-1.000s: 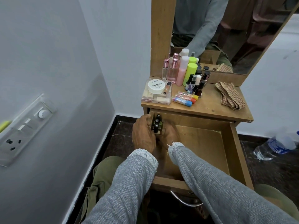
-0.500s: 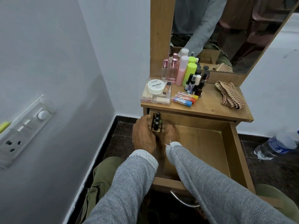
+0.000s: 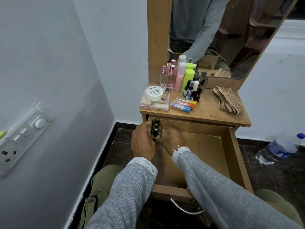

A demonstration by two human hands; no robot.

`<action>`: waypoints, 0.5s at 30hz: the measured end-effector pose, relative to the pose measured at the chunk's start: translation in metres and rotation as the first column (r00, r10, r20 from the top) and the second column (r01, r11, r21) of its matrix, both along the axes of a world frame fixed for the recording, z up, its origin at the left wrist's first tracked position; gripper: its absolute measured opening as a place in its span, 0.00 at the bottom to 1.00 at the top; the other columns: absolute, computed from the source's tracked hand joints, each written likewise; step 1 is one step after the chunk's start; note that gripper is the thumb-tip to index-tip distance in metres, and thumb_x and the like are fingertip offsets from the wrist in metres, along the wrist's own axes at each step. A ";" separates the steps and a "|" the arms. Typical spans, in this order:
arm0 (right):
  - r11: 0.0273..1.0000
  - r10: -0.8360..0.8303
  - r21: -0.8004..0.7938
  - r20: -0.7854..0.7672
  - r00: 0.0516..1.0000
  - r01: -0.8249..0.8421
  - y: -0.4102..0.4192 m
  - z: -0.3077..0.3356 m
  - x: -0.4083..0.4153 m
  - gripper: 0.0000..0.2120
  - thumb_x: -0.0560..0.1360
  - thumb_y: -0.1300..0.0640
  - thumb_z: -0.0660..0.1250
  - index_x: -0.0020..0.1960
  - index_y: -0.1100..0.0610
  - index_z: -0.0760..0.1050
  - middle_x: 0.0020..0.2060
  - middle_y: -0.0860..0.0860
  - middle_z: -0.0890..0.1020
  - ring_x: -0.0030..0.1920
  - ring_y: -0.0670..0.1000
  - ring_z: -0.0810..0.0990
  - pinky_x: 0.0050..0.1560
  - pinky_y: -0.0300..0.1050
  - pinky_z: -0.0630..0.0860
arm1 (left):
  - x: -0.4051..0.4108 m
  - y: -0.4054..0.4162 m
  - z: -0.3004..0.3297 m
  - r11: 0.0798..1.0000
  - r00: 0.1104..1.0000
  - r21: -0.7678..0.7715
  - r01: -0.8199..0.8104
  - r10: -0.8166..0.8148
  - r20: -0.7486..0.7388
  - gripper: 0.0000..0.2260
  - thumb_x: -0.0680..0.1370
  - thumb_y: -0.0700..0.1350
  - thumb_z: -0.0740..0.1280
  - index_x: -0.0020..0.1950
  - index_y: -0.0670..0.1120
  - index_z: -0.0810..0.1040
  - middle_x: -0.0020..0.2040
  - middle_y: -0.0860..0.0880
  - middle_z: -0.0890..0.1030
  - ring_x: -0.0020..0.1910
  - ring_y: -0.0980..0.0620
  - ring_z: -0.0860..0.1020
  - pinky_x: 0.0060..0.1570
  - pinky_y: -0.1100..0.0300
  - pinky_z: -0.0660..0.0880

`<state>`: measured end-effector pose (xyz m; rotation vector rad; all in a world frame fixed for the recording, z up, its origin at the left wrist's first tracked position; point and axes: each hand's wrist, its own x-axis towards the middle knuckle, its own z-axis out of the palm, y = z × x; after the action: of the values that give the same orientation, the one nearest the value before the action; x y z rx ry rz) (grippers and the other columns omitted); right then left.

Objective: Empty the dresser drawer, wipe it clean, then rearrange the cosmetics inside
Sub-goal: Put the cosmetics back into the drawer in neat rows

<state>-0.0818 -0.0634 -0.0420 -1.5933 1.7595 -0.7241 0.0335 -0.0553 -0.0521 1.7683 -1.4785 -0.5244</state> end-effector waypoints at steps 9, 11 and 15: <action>0.945 -0.026 -0.325 -0.182 0.983 -0.035 -0.009 0.060 -0.063 0.04 0.75 0.55 0.69 0.41 0.53 0.78 0.35 0.44 0.78 0.36 0.40 0.74 0.36 0.33 0.68 | -0.001 0.006 0.006 0.997 1.000 -0.076 0.016 -0.017 -0.009 0.12 0.78 0.39 0.66 0.61 0.46 0.76 0.57 0.47 0.80 0.57 0.47 0.77 0.59 0.48 0.76; 0.911 -0.072 -0.413 -0.195 0.978 -0.015 -0.021 0.079 -0.076 0.03 0.75 0.56 0.69 0.43 0.55 0.80 0.36 0.46 0.80 0.36 0.42 0.75 0.36 0.32 0.69 | -0.002 0.006 0.007 0.997 1.000 -0.077 0.015 -0.016 -0.011 0.12 0.78 0.39 0.66 0.61 0.46 0.77 0.57 0.47 0.81 0.57 0.47 0.78 0.59 0.48 0.76; 0.849 -0.185 -0.524 -0.165 0.969 0.073 -0.045 0.107 -0.099 0.04 0.74 0.57 0.68 0.45 0.56 0.80 0.39 0.49 0.81 0.39 0.46 0.77 0.41 0.39 0.76 | -0.003 0.009 0.010 0.994 1.000 -0.106 0.012 -0.013 -0.012 0.11 0.77 0.39 0.66 0.60 0.46 0.77 0.54 0.47 0.81 0.55 0.47 0.78 0.57 0.48 0.77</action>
<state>-0.1808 -0.1083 0.0650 -1.9714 1.9460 -1.2141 0.0304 -0.0465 -0.0421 1.6719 -1.4823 -0.4541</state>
